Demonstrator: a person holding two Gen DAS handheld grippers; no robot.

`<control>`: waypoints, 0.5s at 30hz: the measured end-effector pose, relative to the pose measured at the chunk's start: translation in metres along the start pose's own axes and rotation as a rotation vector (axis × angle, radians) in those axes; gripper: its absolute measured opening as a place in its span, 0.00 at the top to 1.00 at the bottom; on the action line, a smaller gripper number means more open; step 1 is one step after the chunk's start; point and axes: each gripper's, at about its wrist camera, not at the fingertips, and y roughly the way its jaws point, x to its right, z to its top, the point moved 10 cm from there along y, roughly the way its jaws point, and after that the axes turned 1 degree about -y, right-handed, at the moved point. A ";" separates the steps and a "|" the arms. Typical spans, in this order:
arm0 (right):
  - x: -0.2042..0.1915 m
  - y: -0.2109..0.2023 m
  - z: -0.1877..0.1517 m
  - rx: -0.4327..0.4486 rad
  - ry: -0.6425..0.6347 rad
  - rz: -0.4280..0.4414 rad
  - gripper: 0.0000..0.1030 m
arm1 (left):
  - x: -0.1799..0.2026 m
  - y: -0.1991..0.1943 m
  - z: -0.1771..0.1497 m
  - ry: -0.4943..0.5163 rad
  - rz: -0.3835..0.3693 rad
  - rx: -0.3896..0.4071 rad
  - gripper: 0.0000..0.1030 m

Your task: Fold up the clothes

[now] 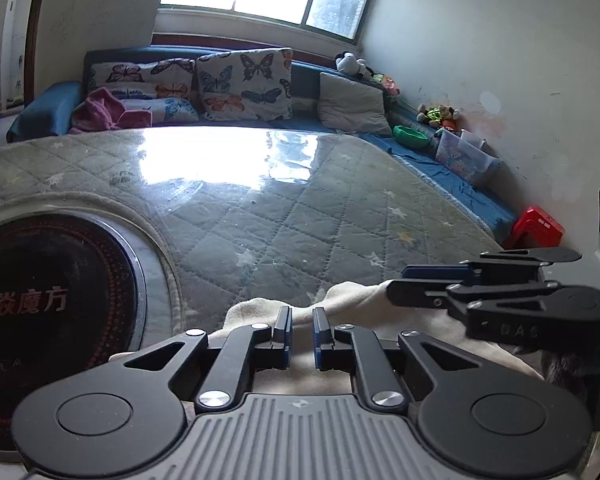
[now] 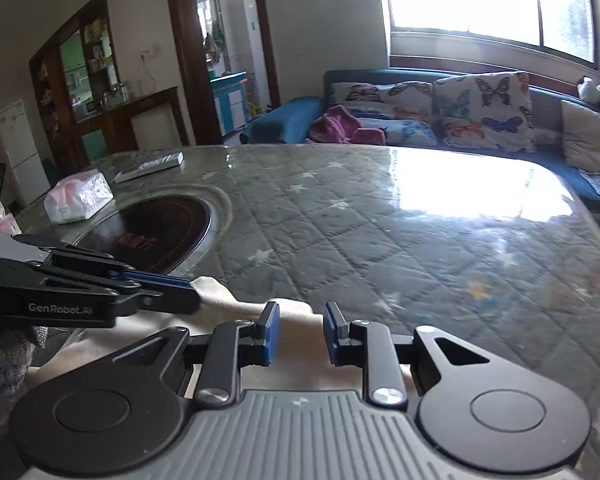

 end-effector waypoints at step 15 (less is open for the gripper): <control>-0.028 -0.012 -0.008 -0.002 -0.064 -0.031 0.76 | -0.001 0.001 0.000 -0.027 -0.006 0.002 0.88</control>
